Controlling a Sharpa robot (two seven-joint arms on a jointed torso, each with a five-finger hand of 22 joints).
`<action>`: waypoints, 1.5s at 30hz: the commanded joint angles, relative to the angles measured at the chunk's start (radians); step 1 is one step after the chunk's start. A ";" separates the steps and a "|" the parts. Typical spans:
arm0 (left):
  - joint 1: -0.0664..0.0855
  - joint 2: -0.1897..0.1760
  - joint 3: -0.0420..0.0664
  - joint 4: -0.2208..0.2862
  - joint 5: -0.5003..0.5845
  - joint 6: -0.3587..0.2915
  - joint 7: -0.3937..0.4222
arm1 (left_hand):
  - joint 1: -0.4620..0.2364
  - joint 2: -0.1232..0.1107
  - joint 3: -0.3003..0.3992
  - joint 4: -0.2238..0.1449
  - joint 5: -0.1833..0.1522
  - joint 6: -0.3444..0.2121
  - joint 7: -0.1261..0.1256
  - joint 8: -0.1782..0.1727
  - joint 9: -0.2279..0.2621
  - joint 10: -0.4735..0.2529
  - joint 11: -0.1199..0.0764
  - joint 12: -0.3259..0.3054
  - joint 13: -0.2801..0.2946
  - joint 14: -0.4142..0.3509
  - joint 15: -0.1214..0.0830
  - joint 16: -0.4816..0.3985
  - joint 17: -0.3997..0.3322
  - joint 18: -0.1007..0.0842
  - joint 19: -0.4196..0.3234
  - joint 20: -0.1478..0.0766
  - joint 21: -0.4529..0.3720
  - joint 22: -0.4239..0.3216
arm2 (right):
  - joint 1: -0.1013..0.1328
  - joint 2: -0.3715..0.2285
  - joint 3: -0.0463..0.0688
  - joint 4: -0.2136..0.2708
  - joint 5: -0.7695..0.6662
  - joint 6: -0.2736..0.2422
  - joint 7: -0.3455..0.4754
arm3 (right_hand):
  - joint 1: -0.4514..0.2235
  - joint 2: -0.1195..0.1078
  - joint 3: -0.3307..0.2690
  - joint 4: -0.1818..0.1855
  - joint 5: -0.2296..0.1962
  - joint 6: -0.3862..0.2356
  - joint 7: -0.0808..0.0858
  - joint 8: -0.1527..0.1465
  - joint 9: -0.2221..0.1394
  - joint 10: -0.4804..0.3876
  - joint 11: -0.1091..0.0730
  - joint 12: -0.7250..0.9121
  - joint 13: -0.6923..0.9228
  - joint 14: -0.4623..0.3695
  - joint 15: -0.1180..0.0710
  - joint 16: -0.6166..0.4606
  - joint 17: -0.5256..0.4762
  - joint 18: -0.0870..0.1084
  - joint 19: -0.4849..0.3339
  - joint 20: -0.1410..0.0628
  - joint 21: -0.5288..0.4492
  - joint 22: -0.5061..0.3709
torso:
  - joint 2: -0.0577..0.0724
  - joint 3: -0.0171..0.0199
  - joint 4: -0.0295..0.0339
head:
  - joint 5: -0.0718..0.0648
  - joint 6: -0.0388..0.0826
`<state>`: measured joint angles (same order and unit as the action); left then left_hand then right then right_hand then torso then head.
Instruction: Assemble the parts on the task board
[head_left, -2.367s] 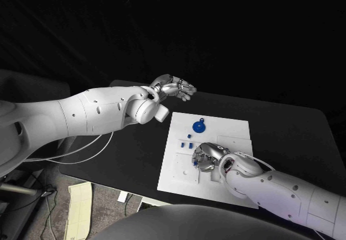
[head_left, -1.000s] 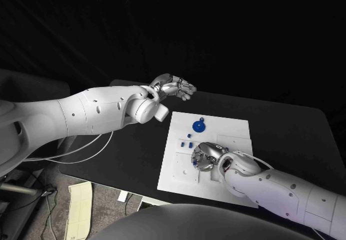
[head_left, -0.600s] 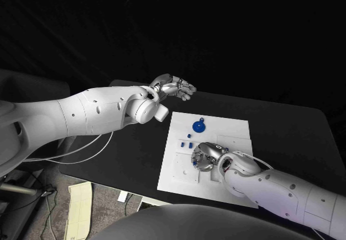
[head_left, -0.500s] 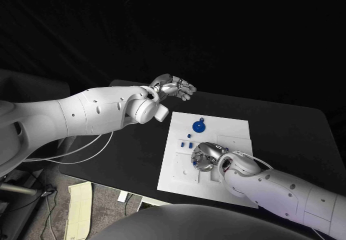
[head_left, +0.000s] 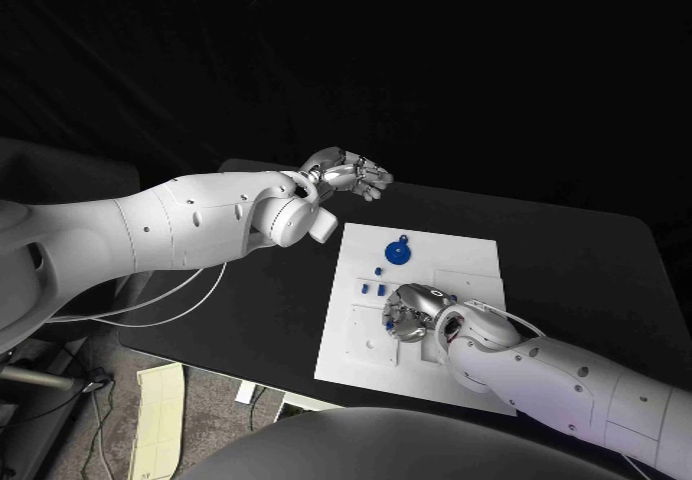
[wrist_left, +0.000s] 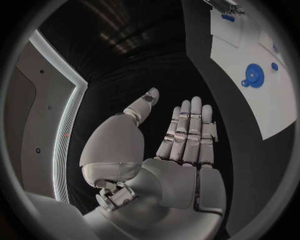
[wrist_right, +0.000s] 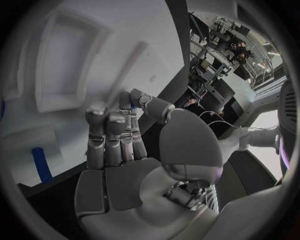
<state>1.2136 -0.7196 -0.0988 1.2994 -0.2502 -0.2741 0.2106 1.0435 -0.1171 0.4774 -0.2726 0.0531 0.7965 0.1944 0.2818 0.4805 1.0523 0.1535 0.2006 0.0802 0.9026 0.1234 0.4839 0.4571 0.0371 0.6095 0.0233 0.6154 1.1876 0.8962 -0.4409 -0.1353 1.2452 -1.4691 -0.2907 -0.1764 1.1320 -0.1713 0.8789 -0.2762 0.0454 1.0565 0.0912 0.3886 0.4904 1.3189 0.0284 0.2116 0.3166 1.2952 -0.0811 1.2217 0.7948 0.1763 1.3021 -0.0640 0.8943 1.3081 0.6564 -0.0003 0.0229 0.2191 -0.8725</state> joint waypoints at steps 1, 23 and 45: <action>0.001 0.002 0.001 0.003 -0.001 0.000 0.006 | 0.005 -0.006 0.002 0.007 -0.001 -0.007 -0.001 0.005 -0.002 0.002 0.002 -0.007 -0.001 0.006 0.003 -0.006 0.002 0.015 0.005 0.003 -0.005 0.001 | -0.001 0.003 0.000 -0.001 -0.008 0.021 0.003 | -0.004 0.004 0.000 -0.005 0.004 -0.002 0.007 0.005 0.001 -0.009 -0.001 -0.004 0.001 -0.006 -0.003 -0.003 0.000 0.086 -0.002 -0.005 -0.001 0.011 | 0.000 -0.0001 0.0001 | 0.001 0.000; 0.001 0.001 0.001 0.004 -0.001 0.000 0.006 | 0.006 -0.006 0.002 0.007 -0.001 -0.007 -0.001 0.006 -0.002 0.003 0.001 -0.007 -0.002 0.007 0.003 -0.008 0.004 0.015 0.005 0.003 -0.006 0.002 | -0.001 0.007 -0.001 -0.007 -0.019 0.027 -0.001 | -0.004 0.005 0.000 -0.006 0.004 -0.002 0.007 0.004 0.002 -0.010 -0.001 -0.005 0.003 -0.006 -0.003 -0.003 0.000 0.086 -0.002 -0.005 -0.001 0.012 | 0.000 0.0001 -0.0001 | 0.003 0.000; 0.001 0.000 0.001 0.005 -0.001 0.001 0.005 | 0.006 -0.006 0.002 0.007 -0.002 -0.008 -0.001 0.006 -0.002 0.003 0.001 -0.008 -0.003 0.007 0.003 -0.010 0.007 0.015 0.005 0.003 -0.007 0.003 | -0.002 0.004 -0.004 -0.005 -0.175 0.015 -0.029 | -0.002 0.004 0.002 -0.008 0.003 -0.003 0.007 0.003 0.004 -0.011 -0.001 -0.006 0.006 -0.007 -0.003 -0.003 0.001 0.086 -0.003 -0.006 0.000 0.012 | 0.000 0.0000 -0.0004 | 0.000 0.000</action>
<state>1.2137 -0.7204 -0.0988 1.3011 -0.2502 -0.2741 0.2101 1.0435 -0.1171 0.4795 -0.2705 0.0531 0.7965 0.1944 0.2819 0.4798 1.0523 0.1535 0.1972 0.0786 0.9025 0.1235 0.4801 0.4626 0.0371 0.6095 0.0233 0.6116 1.1891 0.8972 -0.4342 -0.1362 1.2444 -1.5912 -0.2832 -0.1829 1.1294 -0.1742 0.8817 -0.2790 0.0454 1.0542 0.0895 0.3858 0.4926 1.3153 0.0248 0.2117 0.3216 1.2951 -0.0811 1.2218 0.7949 0.1762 1.2968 -0.0625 0.8943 1.3076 0.6564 0.0001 0.0227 0.2196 -0.8726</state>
